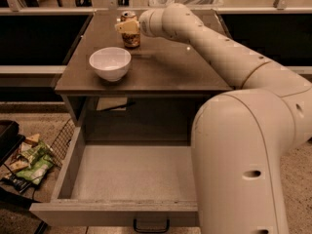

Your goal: Place orange can into top drawer

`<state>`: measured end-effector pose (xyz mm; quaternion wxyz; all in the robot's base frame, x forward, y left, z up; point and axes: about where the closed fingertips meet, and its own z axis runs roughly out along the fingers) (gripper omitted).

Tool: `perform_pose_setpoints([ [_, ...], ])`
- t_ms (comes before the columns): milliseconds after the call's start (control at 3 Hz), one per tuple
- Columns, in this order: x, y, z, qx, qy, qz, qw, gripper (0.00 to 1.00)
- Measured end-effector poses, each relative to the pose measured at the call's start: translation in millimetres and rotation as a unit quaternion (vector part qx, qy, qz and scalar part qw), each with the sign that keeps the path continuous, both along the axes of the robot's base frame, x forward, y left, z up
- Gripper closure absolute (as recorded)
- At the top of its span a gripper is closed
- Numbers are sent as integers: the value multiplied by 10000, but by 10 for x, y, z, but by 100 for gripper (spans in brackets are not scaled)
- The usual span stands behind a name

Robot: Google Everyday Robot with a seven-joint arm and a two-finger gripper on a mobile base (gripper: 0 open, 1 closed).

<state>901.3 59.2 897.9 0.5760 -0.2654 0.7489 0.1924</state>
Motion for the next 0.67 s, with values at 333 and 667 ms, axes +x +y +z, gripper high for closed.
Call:
perform_pose_setpoints([
  [333,68,16,-44,32,-24,-81,10000,41],
  [667,109,29,-36,29,-89,-122,9999,65],
])
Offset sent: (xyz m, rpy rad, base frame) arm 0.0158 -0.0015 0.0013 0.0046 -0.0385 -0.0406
